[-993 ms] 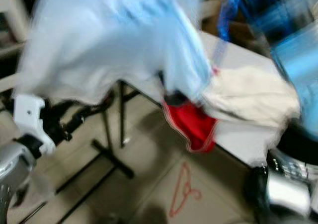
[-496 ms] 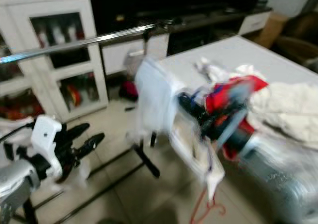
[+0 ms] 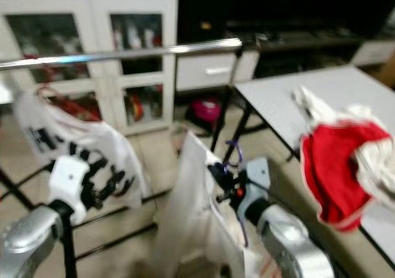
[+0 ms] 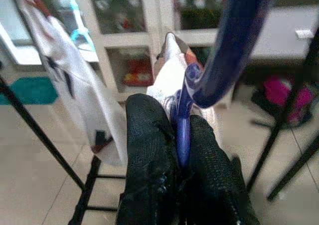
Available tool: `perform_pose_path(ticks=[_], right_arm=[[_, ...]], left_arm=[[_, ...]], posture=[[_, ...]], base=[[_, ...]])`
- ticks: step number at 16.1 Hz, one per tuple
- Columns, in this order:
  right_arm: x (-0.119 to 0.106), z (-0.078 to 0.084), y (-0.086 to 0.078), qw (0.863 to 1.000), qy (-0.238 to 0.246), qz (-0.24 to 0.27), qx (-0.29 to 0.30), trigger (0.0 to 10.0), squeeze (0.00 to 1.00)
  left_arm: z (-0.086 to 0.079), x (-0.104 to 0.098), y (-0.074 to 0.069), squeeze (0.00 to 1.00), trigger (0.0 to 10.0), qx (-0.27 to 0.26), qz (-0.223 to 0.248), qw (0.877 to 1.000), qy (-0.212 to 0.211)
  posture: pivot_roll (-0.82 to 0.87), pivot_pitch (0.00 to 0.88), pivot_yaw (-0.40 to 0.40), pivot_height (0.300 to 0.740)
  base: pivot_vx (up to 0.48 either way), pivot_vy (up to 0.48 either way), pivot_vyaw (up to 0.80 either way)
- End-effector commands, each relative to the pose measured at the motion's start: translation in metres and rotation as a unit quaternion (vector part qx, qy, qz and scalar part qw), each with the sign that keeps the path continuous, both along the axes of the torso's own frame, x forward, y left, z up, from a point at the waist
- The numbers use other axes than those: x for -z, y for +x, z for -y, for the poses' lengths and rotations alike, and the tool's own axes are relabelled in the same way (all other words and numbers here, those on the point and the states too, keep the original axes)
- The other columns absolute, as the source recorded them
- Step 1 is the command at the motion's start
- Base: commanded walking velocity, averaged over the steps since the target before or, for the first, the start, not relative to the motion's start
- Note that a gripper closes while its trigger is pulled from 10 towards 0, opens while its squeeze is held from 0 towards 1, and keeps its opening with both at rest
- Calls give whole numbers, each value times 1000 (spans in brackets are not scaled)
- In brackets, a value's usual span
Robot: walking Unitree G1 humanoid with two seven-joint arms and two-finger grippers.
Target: Hang hanger
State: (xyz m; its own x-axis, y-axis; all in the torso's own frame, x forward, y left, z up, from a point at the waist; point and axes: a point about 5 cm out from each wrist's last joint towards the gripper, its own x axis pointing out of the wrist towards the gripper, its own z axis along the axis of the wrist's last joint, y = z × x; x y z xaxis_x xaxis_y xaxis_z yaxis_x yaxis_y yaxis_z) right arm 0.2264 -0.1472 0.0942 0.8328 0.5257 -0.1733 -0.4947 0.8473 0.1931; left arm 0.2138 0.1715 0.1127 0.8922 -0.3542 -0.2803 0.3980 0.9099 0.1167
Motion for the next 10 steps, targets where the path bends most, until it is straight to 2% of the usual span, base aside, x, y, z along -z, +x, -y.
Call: perform_pose_path(ticks=[1, 5, 6, 7, 9, 10], right_arm=[[-5, 5, 6, 1000, -7, 27, 7, 10000, 0], [-6, 4, 11, 999, -10, 47, -11, 10000, 0], [-6, 3, 12, 998, -7, 53, -18, 10000, 0], [-8, 2, 13, 998, -5, 59, -23, 10000, 0], [-10, 0, 13, 998, 24, 53, -23, 10000, 0], [-13, -3, 13, 997, 23, 61, -42, 10000, 0]], left_arm=[[9, 1, 1, 0, 10000, 17, 6, 1000, 2], [8, 0, 4, 0, 10000, 21, 21, 999, 12], [8, -2, 5, 0, 10000, 21, 21, 1000, 4], [8, -1, 6, 0, 10000, 15, 14, 1000, -7], [7, -3, 8, 0, 10000, 17, 20, 1000, -4], [4, -6, 12, 0, 10000, 10, 35, 999, 8]], posture=[[-6, 0, -74, 740], [-9, 0, -75, 740], [-5, 0, -82, 740], [-5, 0, -82, 740], [-6, 0, -81, 740], [-9, 0, -77, 740]], base=[[0, -480, 800], [0, -480, 800], [0, 0, 800], [0, 461, 788], [0, 480, 0], [0, 0, 0]])
